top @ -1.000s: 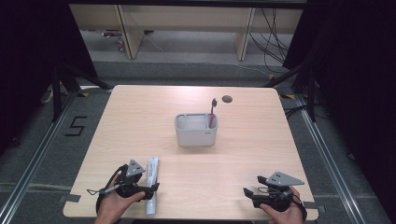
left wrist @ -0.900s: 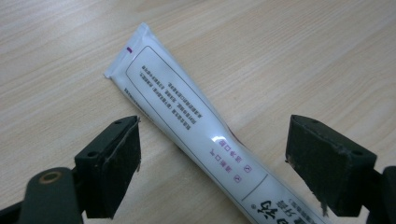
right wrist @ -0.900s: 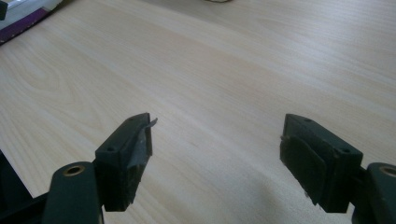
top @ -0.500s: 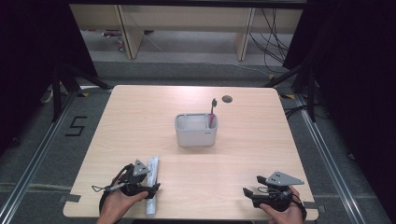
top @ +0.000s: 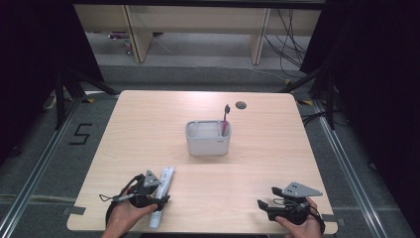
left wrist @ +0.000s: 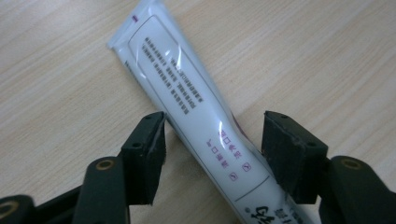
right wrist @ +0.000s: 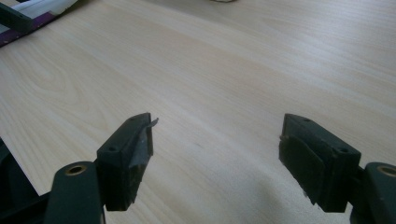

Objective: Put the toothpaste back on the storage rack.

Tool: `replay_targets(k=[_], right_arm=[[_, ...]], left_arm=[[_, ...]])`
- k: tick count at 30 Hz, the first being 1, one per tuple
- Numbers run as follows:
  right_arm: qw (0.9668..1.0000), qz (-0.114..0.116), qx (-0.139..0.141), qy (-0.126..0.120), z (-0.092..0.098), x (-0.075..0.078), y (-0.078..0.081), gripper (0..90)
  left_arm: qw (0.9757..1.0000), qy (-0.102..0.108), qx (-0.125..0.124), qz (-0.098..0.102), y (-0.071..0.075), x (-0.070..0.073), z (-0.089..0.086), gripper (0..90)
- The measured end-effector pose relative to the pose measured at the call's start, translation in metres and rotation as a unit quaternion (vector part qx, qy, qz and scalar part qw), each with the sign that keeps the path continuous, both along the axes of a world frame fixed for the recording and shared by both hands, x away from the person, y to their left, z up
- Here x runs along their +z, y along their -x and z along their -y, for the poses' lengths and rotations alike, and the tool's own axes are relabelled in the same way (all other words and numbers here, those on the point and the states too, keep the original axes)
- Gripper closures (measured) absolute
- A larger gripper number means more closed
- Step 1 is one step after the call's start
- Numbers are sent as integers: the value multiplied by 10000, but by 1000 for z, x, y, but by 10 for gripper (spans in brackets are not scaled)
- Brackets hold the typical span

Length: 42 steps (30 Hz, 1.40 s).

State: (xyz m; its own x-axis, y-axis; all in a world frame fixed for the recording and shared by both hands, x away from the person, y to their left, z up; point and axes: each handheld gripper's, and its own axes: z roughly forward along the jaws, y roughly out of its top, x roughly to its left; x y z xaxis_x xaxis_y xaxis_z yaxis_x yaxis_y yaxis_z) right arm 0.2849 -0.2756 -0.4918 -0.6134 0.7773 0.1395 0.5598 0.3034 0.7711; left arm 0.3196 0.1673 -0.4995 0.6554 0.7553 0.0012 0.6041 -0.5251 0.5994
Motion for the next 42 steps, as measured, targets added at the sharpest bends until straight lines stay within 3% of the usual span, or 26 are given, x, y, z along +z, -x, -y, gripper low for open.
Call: replay_targets(k=[2, 3, 7, 11, 14, 17, 19, 20, 22, 23, 26, 29, 34, 38, 42], right_arm=[[10000, -7, -6, -46, -1, -1, 0, 267], [10000, -24, -8, -18, -1, 0, 0, 267], [10000, 2, 7, 9, 0, 0, 0, 267], [10000, 78, 38, 48, 0, 0, -2, 267], [9999, 91, 36, 60, 1, 0, -2, 267], [9999, -98, -12, -88, -1, 0, 0, 267], [10000, -14, 10, -54, -1, 0, -1, 267], [9999, 93, 36, 35, 1, 0, -2, 267], [10000, 80, 42, 28, 1, 0, -2, 267], [10000, -42, -11, -41, -1, 0, 0, 267], [9999, 96, 48, 59, 0, 0, -2, 267], [9999, 85, 60, 32, 0, 1, -2, 267], [9999, 81, 60, 15, 0, 1, -1, 269], [9999, 88, 60, 14, 0, 1, -1, 269], [9999, 88, 67, 10, 0, 1, -1, 269]], left_arm=[[9998, -163, -142, -43, -1, 1, -1, 430], [9999, -108, -85, -33, -1, 0, 0, 443], [9991, -282, -291, -84, -4, 3, 0, 471], [9989, -269, -338, -183, -7, 2, 0, 507], [9976, -378, -509, -266, -9, 5, 0, 540], [9965, -477, -610, -318, -12, 6, 0, 570], [9957, -563, -661, -330, -13, 7, 2, 583], [9947, -612, -733, -388, -14, 8, 2, 589], [9934, -690, -793, -458, -16, 9, 4, 594], [9927, -732, -814, -501, -17, 10, 5, 594], [9906, -850, -897, -592, -21, 12, 7, 597], [9891, -907, -966, -649, -24, 13, 9, 599], [9843, -1117, -1105, -800, -28, 16, 13, 602], [9820, -1200, -1157, -886, -31, 16, 15, 604], [9814, -1207, -1125, -985, -32, 15, 17, 606]])
